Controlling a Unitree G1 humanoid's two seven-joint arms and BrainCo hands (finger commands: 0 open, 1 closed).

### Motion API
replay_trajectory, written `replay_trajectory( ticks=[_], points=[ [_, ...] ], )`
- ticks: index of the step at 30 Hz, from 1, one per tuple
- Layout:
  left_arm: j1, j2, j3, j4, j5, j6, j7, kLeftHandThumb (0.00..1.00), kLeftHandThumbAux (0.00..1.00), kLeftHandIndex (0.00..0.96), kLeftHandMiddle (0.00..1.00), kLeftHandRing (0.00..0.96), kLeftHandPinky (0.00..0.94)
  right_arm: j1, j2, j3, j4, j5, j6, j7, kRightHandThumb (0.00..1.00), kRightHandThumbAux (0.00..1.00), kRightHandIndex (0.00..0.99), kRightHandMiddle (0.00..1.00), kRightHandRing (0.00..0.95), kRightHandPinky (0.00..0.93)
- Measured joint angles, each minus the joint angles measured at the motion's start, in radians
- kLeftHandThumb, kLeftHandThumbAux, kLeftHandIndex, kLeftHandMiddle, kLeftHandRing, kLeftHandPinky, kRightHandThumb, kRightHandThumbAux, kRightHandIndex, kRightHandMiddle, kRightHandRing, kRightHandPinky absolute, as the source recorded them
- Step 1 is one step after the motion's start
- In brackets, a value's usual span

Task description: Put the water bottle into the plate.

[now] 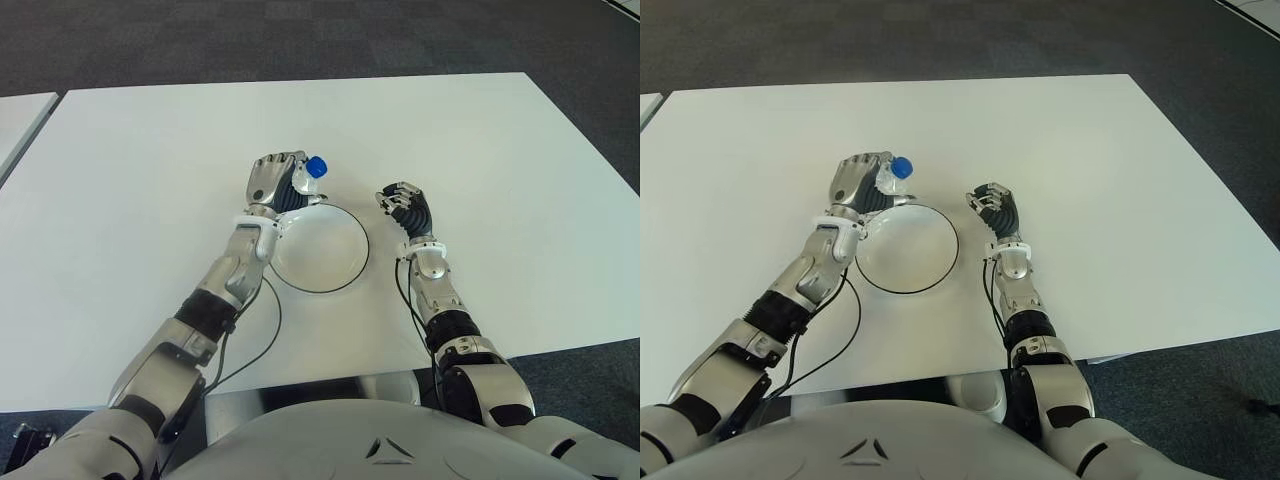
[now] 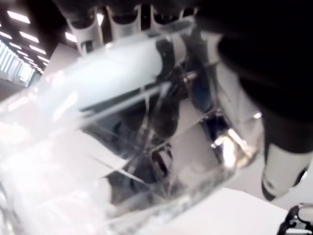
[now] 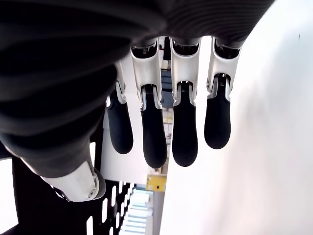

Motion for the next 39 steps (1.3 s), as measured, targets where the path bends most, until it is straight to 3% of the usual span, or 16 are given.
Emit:
replay_trajectory(
  ticks=[17,26,39],
  points=[
    [0.027,0.011,-0.059,0.092,-0.019,-0.110,-0.188,0.851,0.671,0.393,0.533,0.849,0.831,-0.001,0.006,0.000,-0.001,0.000,0.007,0.000,0.706,0.729,0.428,0.512,0.525,0.536],
    [0.008,0.036,-0.066,0.076,-0.018,-0.077,-0.351,0.850,0.670,0.395,0.543,0.836,0.833,0.000,0.005,0.000,-0.003,0.000,0.008,0.000,0.706,0.728,0.428,0.513,0.523,0.533],
    [0.013,0.044,-0.082,0.015,-0.004,0.005,-0.458,0.848,0.663,0.405,0.575,0.770,0.784,0.001,0.007,0.000,-0.008,0.001,0.008,0.004,0.706,0.729,0.428,0.517,0.528,0.545]
  ],
)
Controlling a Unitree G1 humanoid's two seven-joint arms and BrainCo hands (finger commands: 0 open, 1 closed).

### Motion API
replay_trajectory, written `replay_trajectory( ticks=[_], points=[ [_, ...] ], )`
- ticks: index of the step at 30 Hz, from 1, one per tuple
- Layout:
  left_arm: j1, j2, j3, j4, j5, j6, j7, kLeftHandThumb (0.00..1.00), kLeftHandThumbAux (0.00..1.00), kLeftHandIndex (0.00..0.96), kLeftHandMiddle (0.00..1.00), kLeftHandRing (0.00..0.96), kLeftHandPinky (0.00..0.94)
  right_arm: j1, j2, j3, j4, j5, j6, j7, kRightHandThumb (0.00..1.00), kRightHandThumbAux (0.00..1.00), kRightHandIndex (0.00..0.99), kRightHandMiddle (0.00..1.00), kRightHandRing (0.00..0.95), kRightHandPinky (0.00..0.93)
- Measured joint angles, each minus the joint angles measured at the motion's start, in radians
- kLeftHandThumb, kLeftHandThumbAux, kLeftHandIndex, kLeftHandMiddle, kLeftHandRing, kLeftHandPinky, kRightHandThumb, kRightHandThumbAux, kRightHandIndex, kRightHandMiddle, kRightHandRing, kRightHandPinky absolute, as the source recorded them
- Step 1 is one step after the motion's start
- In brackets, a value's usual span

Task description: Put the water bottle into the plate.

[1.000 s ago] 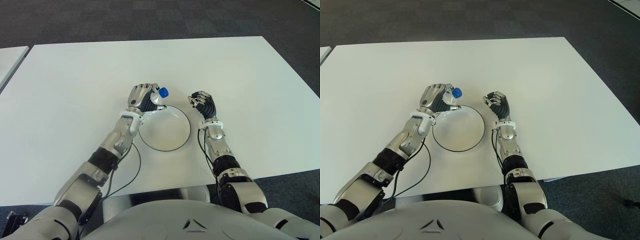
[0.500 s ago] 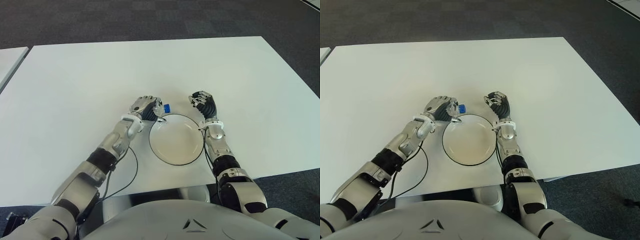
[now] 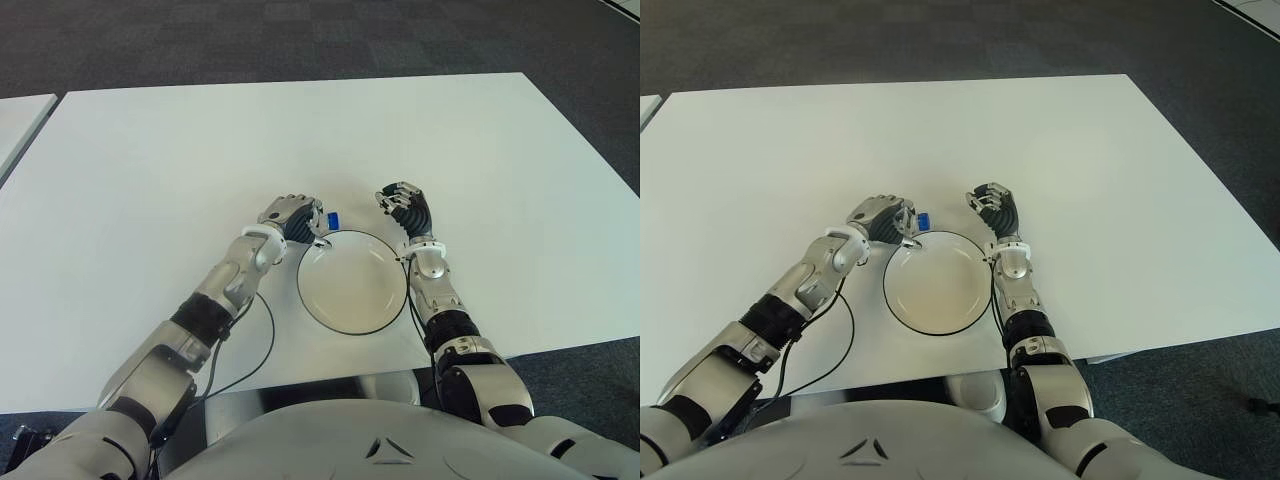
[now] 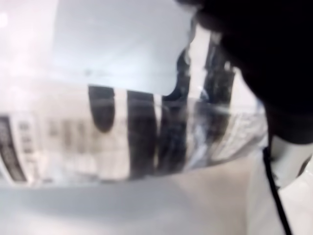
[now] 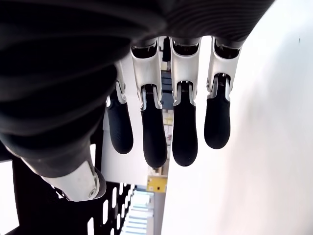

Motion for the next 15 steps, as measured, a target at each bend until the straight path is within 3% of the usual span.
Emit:
replay_trajectory(
  ticks=[15],
  points=[
    [0.016,0.000,-0.009,-0.032,0.025,0.046,0.007,0.846,0.664,0.402,0.579,0.763,0.787,0.000,0.001,0.000,-0.002,0.000,0.000,0.004,0.706,0.728,0.428,0.509,0.521,0.536]
  ],
)
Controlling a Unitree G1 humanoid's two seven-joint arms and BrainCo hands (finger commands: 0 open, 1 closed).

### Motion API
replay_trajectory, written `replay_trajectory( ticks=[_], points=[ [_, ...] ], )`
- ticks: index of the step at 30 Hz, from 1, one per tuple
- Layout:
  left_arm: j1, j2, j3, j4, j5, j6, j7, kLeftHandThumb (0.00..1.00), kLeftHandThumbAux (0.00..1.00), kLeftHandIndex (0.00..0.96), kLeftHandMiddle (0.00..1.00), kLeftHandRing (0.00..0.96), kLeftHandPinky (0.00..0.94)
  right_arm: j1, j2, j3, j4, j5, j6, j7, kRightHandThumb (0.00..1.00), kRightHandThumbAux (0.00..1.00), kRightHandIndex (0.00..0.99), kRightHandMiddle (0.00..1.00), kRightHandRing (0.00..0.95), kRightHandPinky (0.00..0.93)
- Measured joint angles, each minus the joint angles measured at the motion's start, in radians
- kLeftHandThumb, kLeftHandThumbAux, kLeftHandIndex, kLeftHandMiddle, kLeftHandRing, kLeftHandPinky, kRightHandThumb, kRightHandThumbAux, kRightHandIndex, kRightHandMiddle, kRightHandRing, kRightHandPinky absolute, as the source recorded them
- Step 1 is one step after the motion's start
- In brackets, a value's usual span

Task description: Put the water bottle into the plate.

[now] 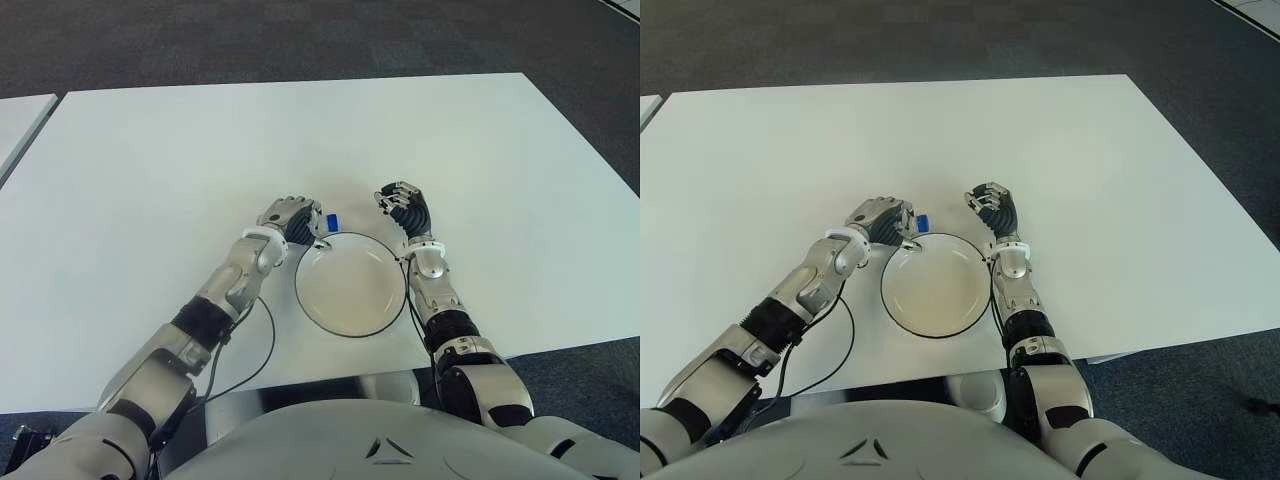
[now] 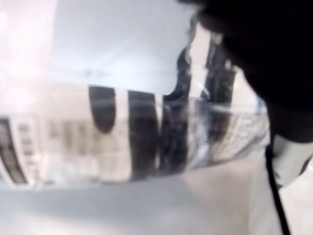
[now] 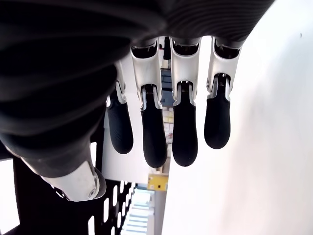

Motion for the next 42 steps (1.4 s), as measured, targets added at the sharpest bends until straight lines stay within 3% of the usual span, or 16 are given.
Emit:
replay_trajectory(
  ticks=[9,15,20,42],
  points=[
    [0.028,-0.020,-0.003,0.021,0.061,0.007,0.160,0.849,0.667,0.400,0.551,0.808,0.849,0.000,0.000,-0.001,0.000,0.000,0.000,0.002,0.706,0.728,0.428,0.509,0.521,0.538],
    [0.018,-0.062,0.011,0.129,0.067,0.001,0.338,0.851,0.668,0.397,0.546,0.843,0.863,0.000,0.000,0.000,0.000,0.000,0.000,0.002,0.706,0.728,0.429,0.511,0.523,0.538],
    [0.015,-0.078,0.034,0.185,0.053,-0.022,0.428,0.851,0.669,0.396,0.543,0.851,0.853,0.000,-0.003,0.000,0.000,0.000,0.000,0.002,0.706,0.728,0.429,0.512,0.525,0.541],
    [-0.025,-0.084,0.119,0.332,-0.008,-0.092,0.537,0.852,0.670,0.395,0.539,0.859,0.855,0.000,-0.004,-0.001,0.000,0.000,0.000,0.006,0.706,0.728,0.429,0.512,0.525,0.537]
  ],
)
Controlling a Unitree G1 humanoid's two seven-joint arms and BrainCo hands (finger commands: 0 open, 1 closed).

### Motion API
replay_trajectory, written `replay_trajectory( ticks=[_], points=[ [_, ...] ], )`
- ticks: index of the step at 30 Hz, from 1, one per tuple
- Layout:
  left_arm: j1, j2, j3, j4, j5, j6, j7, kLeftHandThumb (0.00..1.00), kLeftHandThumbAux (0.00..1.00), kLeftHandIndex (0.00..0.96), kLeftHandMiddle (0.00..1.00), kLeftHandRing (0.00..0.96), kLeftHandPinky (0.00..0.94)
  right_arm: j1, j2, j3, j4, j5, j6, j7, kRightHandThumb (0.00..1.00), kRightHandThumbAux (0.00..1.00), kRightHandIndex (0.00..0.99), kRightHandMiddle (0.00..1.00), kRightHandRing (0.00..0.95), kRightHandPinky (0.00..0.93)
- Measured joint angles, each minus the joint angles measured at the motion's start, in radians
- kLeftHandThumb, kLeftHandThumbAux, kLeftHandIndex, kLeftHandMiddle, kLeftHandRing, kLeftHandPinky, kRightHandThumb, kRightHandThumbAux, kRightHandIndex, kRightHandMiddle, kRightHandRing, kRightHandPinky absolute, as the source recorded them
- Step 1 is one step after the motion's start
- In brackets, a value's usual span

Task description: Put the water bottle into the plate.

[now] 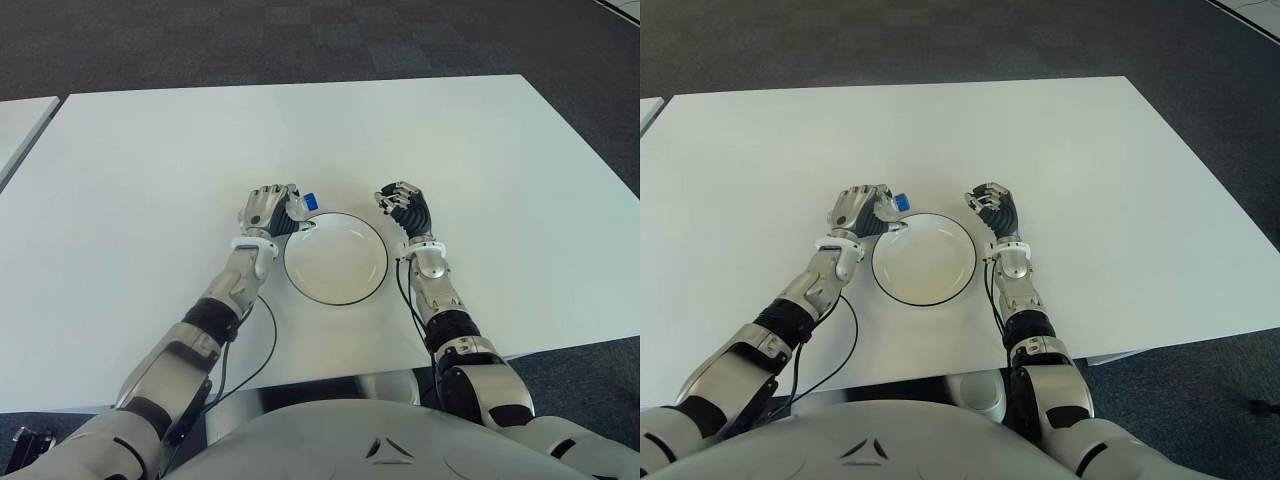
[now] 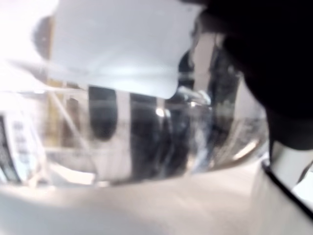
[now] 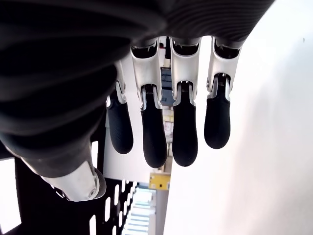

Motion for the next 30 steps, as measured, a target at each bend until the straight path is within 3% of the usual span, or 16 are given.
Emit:
replay_trajectory(
  ticks=[9,30],
  points=[
    [-0.015,0.003,0.016,0.034,-0.003,-0.004,0.024,0.851,0.670,0.394,0.538,0.857,0.856,0.000,0.000,0.000,-0.001,0.000,0.000,0.000,0.706,0.729,0.429,0.520,0.530,0.540],
    [-0.035,0.007,0.081,0.149,-0.079,-0.104,0.161,0.852,0.669,0.396,0.537,0.865,0.846,0.000,0.001,0.001,-0.006,-0.001,0.015,-0.008,0.708,0.729,0.430,0.519,0.523,0.525]
  ],
)
